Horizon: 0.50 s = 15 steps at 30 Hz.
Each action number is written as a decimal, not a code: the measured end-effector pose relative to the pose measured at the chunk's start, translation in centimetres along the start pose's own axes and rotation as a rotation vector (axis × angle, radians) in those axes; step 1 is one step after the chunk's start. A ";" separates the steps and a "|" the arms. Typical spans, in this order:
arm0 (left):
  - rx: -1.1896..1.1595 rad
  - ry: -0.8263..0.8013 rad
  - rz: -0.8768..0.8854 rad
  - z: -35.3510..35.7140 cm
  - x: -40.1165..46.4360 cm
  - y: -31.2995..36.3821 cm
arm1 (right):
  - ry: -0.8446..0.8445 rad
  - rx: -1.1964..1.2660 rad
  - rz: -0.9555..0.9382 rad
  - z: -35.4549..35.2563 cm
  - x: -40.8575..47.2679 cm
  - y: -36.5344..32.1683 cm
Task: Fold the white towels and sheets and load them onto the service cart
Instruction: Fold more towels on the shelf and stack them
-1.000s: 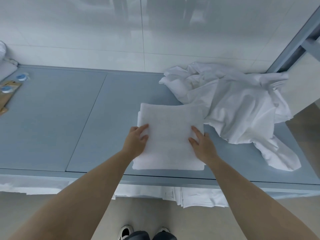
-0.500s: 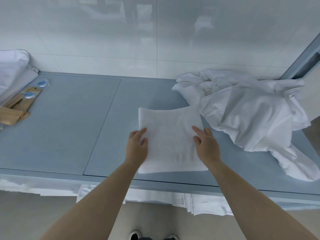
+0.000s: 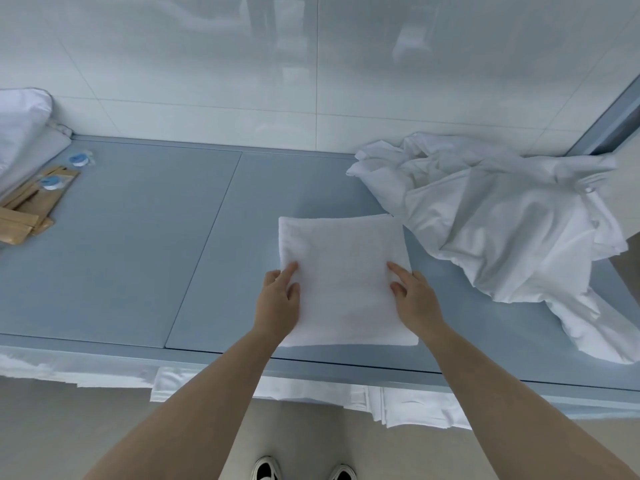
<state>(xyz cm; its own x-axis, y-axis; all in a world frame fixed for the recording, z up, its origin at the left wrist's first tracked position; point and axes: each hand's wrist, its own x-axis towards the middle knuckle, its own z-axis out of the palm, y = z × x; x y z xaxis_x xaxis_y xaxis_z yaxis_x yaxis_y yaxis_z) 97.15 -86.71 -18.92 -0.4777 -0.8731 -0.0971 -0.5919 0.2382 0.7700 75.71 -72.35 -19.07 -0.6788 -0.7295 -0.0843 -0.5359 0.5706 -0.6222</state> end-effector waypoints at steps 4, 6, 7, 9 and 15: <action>0.249 0.062 -0.033 -0.7 -0.8 0.3 | 0.028 -0.021 -0.007 0.9 -2.2 -1.0; 0.555 0.131 -0.013 -0.6 -1.2 0.8 | 0.038 -0.129 0.029 1.3 -2.8 -1.8; 0.654 0.177 0.037 -0.5 -1.2 1.1 | 0.075 -0.235 0.061 1.4 -3.0 -2.3; 0.705 0.217 0.186 -0.1 -0.7 2.2 | 0.211 -0.379 0.033 1.5 -2.9 -3.7; 0.670 -0.161 0.391 2.8 1.2 3.5 | -0.118 -0.429 -0.314 5.1 -1.1 -8.3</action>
<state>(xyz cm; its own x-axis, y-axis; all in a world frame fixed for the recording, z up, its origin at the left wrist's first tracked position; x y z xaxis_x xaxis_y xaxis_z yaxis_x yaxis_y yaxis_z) 92.70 -85.73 -18.15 -0.7897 -0.6129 -0.0274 -0.6019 0.7653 0.2283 83.44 -78.21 -17.83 -0.4053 -0.9129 -0.0475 -0.8773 0.4031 -0.2603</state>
